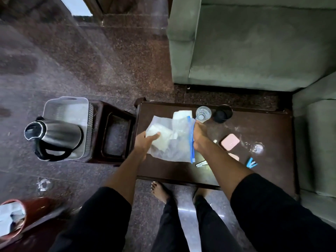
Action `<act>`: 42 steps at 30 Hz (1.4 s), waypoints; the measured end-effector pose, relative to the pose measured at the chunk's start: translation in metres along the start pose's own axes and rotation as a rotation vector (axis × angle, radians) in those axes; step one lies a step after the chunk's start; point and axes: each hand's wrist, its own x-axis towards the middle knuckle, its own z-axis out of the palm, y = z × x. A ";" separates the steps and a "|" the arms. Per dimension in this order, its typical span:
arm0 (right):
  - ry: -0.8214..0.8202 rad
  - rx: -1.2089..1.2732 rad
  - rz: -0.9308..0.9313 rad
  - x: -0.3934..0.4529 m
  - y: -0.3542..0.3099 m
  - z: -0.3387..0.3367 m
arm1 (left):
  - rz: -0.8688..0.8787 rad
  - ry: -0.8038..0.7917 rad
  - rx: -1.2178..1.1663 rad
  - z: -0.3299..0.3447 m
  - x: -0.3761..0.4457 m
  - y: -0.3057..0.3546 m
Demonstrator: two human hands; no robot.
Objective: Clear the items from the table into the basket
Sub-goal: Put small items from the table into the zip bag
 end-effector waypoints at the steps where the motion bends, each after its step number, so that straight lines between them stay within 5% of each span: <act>1: 0.013 -0.011 -0.045 -0.004 0.002 0.004 | 0.030 0.046 0.015 -0.001 0.003 -0.006; 8: 0.194 -0.066 -0.342 0.019 0.010 -0.015 | 0.023 -0.027 -0.086 0.024 0.017 -0.009; 19: 0.564 -0.296 -0.422 0.057 -0.052 -0.155 | 0.004 -0.210 0.022 0.169 0.021 0.046; 31: 0.455 -0.604 -0.497 0.121 -0.090 -0.169 | 0.033 -0.094 -0.010 0.225 0.039 0.052; 42: 0.247 -1.339 -0.732 0.156 -0.091 -0.153 | 0.092 -0.053 0.016 0.231 0.059 0.053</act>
